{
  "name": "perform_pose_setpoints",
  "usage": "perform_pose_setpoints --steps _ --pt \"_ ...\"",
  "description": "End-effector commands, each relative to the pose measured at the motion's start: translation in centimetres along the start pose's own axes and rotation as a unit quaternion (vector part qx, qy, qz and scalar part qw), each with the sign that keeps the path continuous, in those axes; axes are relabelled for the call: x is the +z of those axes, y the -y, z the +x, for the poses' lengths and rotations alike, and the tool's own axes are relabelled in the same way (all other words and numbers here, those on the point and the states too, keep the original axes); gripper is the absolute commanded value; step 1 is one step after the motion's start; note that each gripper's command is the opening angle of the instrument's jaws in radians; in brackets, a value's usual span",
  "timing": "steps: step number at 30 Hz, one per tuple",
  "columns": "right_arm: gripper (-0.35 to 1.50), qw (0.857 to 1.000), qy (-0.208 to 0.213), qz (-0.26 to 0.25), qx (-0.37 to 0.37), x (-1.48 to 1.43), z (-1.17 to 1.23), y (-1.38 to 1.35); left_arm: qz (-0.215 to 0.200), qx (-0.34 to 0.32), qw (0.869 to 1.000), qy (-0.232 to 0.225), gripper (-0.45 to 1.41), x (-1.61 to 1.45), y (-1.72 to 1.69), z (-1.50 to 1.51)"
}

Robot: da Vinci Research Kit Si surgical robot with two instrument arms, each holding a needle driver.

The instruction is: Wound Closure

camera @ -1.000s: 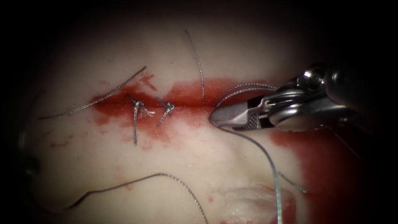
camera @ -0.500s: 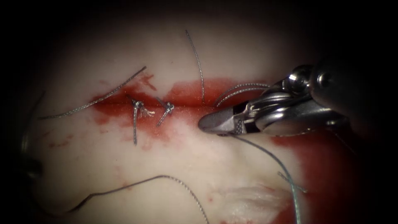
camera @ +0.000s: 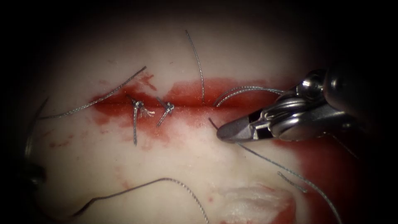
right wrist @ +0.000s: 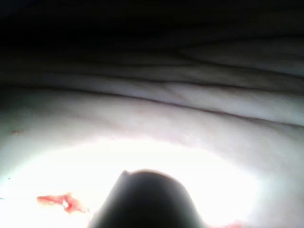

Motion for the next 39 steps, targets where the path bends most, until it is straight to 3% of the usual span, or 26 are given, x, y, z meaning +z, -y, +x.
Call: perform_pose_setpoints --steps 1,4,8,9,12,14,16,17,18,22,23,25,28,29,30,34,36,39 --pt "-0.35 0.999 0.022 -0.024 -0.012 -0.11 0.03 0.02 0.001 0.004 1.000 0.002 -0.45 0.03 0.03 -0.13" --pt "-0.35 0.986 0.062 -0.152 -0.038 -0.48 -0.21 -0.16 0.002 0.004 1.000 0.001 -0.45 0.03 0.04 -0.13" --pt "-0.35 0.967 0.081 -0.238 -0.043 -0.70 -0.29 -0.28 0.002 0.004 1.000 0.001 -0.45 0.03 0.03 -0.13" --pt "-0.35 0.952 0.105 -0.285 -0.042 -0.85 -0.32 -0.36 0.002 0.004 1.000 0.001 -0.45 0.03 0.02 -0.13" --pt "-0.35 0.924 0.133 -0.355 -0.047 -1.15 -0.40 -0.54 0.003 0.006 1.000 -0.003 -0.45 0.02 -0.01 -0.13" --pt "-0.35 0.918 0.143 -0.366 -0.046 -1.20 -0.42 -0.56 0.003 0.006 1.000 -0.003 -0.45 0.01 -0.01 -0.13" --pt "-0.35 0.900 0.168 -0.400 -0.044 -1.37 -0.51 -0.62 0.001 0.007 1.000 -0.002 -0.45 -0.01 -0.03 -0.14" --pt "-0.35 0.900 0.168 -0.400 -0.044 -1.37 -0.51 -0.62 0.001 0.007 1.000 -0.002 -0.45 -0.01 -0.03 -0.14" --pt "-0.35 0.883 0.187 -0.427 -0.045 -1.52 -0.62 -0.66 -0.002 0.010 1.000 0.001 -0.45 -0.03 -0.05 -0.15" --pt "-0.35 0.869 0.205 -0.447 -0.043 -1.66 -0.72 -0.70 -0.005 0.007 1.000 0.004 -0.45 -0.04 -0.06 -0.16" --pt "-0.35 0.857 0.226 -0.461 -0.036 -1.74 -0.78 -0.72 -0.007 0.008 1.000 0.006 -0.45 -0.05 -0.07 -0.16" --pt "-0.35 0.848 0.234 -0.474 -0.034 -1.84 -0.86 -0.78 -0.010 0.005 1.000 0.010 -0.45 -0.06 -0.08 -0.17" --pt "-0.35 0.853 0.224 -0.470 -0.039 -1.89 -0.83 -0.75 -0.012 0.002 1.000 0.012 -0.45 -0.06 -0.10 -0.18" --pt "-0.06 0.860 0.203 -0.465 -0.049 -1.89 -0.78 -0.70 -0.013 0.003 1.000 0.013 -0.45 -0.06 -0.11 -0.18" --pt "1.06 0.878 0.167 -0.441 -0.083 -1.90 -0.64 -0.53 -0.017 0.002 1.000 0.013 -0.45 -0.05 -0.14 -0.16" --pt "1.13 0.890 0.153 -0.406 -0.139 -1.96 -0.50 -0.24 -0.021 -0.001 1.000 0.012 -0.45 -0.04 -0.15 -0.16" --pt "1.13 0.893 0.105 -0.393 -0.195 -1.98 -0.39 -0.01 -0.021 -0.001 1.000 0.012 -0.45 -0.03 -0.15 -0.16" --pt "1.03 0.883 0.001 -0.393 -0.259 -1.91 -0.24 0.29 -0.021 -0.001 1.000 0.013 -0.45 -0.02 -0.15 -0.15"
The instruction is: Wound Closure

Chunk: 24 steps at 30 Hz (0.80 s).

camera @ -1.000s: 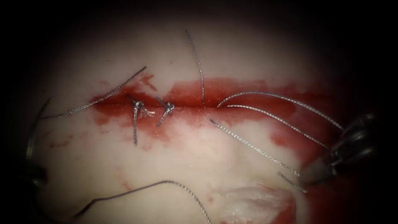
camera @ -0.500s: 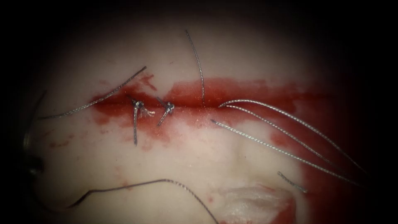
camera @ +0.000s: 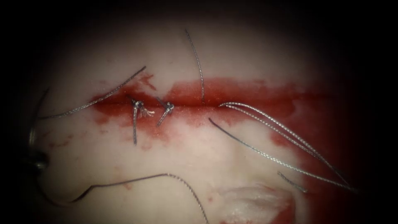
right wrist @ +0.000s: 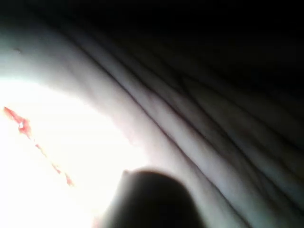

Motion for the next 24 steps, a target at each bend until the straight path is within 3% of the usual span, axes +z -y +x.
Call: perform_pose_setpoints --steps 1,6,7,9,13,15,16,17,21,22,24 --pt "1.01 0.998 -0.048 -0.022 -0.038 -0.08 0.36 0.21 0.001 0.004 1.000 0.003 -0.45 0.04 0.03 -0.12" --pt "0.99 0.997 -0.060 -0.010 -0.053 0.02 0.62 0.52 0.001 0.004 1.000 0.003 -0.45 0.04 0.03 -0.11" --pt "0.94 0.996 -0.083 0.005 -0.027 0.18 0.82 0.78 -0.001 0.004 1.000 0.002 -0.45 0.04 0.03 -0.11" --pt "0.86 0.994 -0.112 0.010 -0.013 0.39 1.04 1.05 -0.001 0.004 1.000 0.002 -0.45 0.05 0.03 -0.11" --pt "0.74 0.990 -0.142 0.000 -0.019 0.67 1.18 1.33 -0.001 0.004 1.000 0.003 -0.45 0.05 0.04 -0.11" --pt "0.66 0.990 -0.138 -0.002 -0.032 0.78 1.18 1.42 -0.001 0.004 1.000 0.003 -0.45 0.06 0.04 -0.11" --pt "0.27 0.991 -0.130 0.001 -0.041 0.85 1.18 1.46 -0.001 0.004 1.000 0.003 -0.45 0.06 0.04 -0.11" --pt "0.20 0.992 -0.116 0.010 -0.040 0.95 1.17 1.52 -0.003 0.004 1.000 0.002 -0.45 0.07 0.04 -0.11" --pt "0.29 0.992 -0.115 0.012 -0.051 1.05 1.15 1.55 -0.003 0.004 1.000 0.003 -0.45 0.07 0.04 -0.11" --pt "0.49 0.993 -0.107 0.003 -0.057 1.15 1.12 1.57 -0.004 0.004 1.000 0.003 -0.45 0.08 0.03 -0.10" --pt "0.49 0.993 -0.098 0.000 -0.062 1.19 1.11 1.58 -0.004 0.004 1.000 0.003 -0.45 0.09 0.03 -0.10"
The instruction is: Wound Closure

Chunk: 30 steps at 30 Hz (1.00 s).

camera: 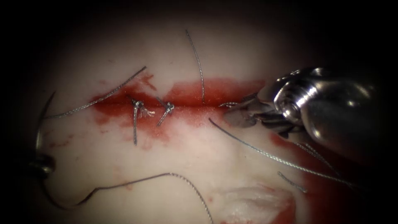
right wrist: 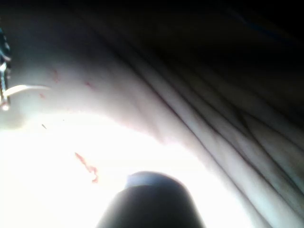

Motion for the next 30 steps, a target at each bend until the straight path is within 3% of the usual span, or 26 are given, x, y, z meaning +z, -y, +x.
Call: perform_pose_setpoints --steps 1,2,8,12,13,14,18,20,24,25,27,30 --pt "0.52 1.000 0.015 -0.001 -0.008 0.11 0.09 0.04 0.001 0.004 1.000 0.002 -0.45 0.03 0.03 -0.12" --pt "0.47 1.000 0.023 0.003 -0.016 0.18 0.05 0.07 0.001 0.004 1.000 0.002 -0.45 0.03 0.03 -0.12" --pt "0.57 0.999 0.028 -0.001 -0.030 0.39 -0.07 0.13 0.001 0.004 1.000 0.002 -0.45 0.03 0.03 -0.12" --pt "0.42 0.998 0.025 -0.006 -0.054 0.53 -0.12 0.15 0.000 0.004 1.000 0.004 -0.42 0.04 0.04 -0.12" --pt "0.19 0.998 0.025 -0.007 -0.065 0.56 -0.11 0.14 -0.001 0.004 1.000 0.004 -0.42 0.04 0.04 -0.11" --pt "-0.35 0.996 0.025 -0.008 -0.085 0.57 -0.10 0.11 -0.001 0.003 1.000 0.004 -0.42 0.04 0.05 -0.11" --pt "-0.35 0.996 0.036 0.005 -0.087 0.48 -0.06 0.02 0.000 0.003 1.000 0.003 -0.42 0.05 0.05 -0.11" --pt "-0.35 0.995 0.073 0.012 -0.071 0.38 -0.12 -0.04 0.001 0.003 1.000 0.002 -0.42 0.05 0.05 -0.11" --pt "-0.35 0.992 0.108 0.018 -0.064 0.30 -0.23 -0.09 0.001 0.003 1.000 0.002 -0.43 0.06 0.06 -0.10" --pt "-0.35 0.985 0.155 0.039 -0.061 0.21 -0.39 -0.15 0.001 0.003 1.000 0.002 -0.45 0.06 0.06 -0.10" --pt "-0.35 0.981 0.178 0.047 -0.061 0.16 -0.47 -0.18 0.001 0.003 1.000 0.002 -0.45 0.06 0.06 -0.10" --pt "-0.35 0.965 0.249 0.056 -0.058 -0.06 -0.85 -0.43 0.001 0.003 1.000 0.002 -0.45 0.05 0.06 -0.11"
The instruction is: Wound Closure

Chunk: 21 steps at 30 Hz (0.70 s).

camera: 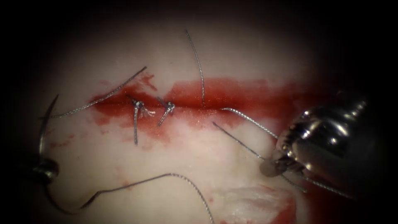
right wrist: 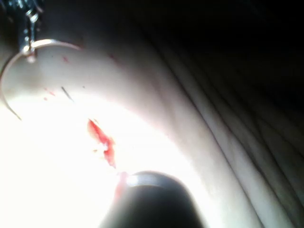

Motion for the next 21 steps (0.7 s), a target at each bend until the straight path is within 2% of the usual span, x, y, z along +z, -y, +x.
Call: perform_pose_setpoints --steps 1,2,3,4,6,8,9,11,16,20,21 --pt "-0.35 1.000 0.024 0.006 0.018 -0.06 -0.15 -0.20 0.001 0.003 1.000 0.002 -0.45 0.02 0.02 -0.14" --pt "-0.35 1.000 0.024 0.006 0.018 -0.06 -0.15 -0.20 0.001 0.003 1.000 0.002 -0.45 0.02 0.02 -0.14" --pt "-0.35 0.999 0.038 0.009 0.031 -0.09 -0.27 -0.30 0.001 0.004 1.000 0.001 -0.45 0.01 0.01 -0.15" --pt "-0.35 0.995 0.072 0.006 0.065 -0.16 -0.59 -0.59 0.002 0.004 1.000 0.000 -0.45 -0.02 -0.01 -0.15" --pt "-0.35 0.990 0.098 0.000 0.099 -0.23 -0.89 -0.86 0.004 0.004 1.000 -0.001 -0.45 -0.03 -0.02 -0.16" --pt "-0.35 0.984 0.109 -0.005 0.138 -0.31 -1.15 -1.11 0.002 0.004 1.000 0.000 -0.45 -0.03 -0.02 -0.16" --pt "-0.35 0.984 0.109 -0.005 0.138 -0.31 -1.15 -1.11 0.002 0.004 1.000 0.000 -0.45 -0.03 -0.02 -0.16" --pt "-0.35 0.973 0.135 -0.007 0.186 -0.44 -1.41 -1.33 0.000 0.004 1.000 0.000 -0.45 -0.04 -0.03 -0.17" --pt "-0.35 0.961 0.147 -0.015 0.234 -0.48 -1.63 -1.43 0.000 0.004 1.000 0.000 -0.45 -0.05 -0.03 -0.16" --pt "-0.35 0.959 0.147 -0.019 0.241 -0.56 -1.72 -1.43 0.000 0.004 1.000 0.000 -0.45 -0.05 -0.03 -0.16" --pt "0.09 0.970 0.138 -0.017 0.201 -0.63 -1.72 -1.41 0.000 0.004 1.000 0.000 -0.45 -0.05 -0.03 -0.16"
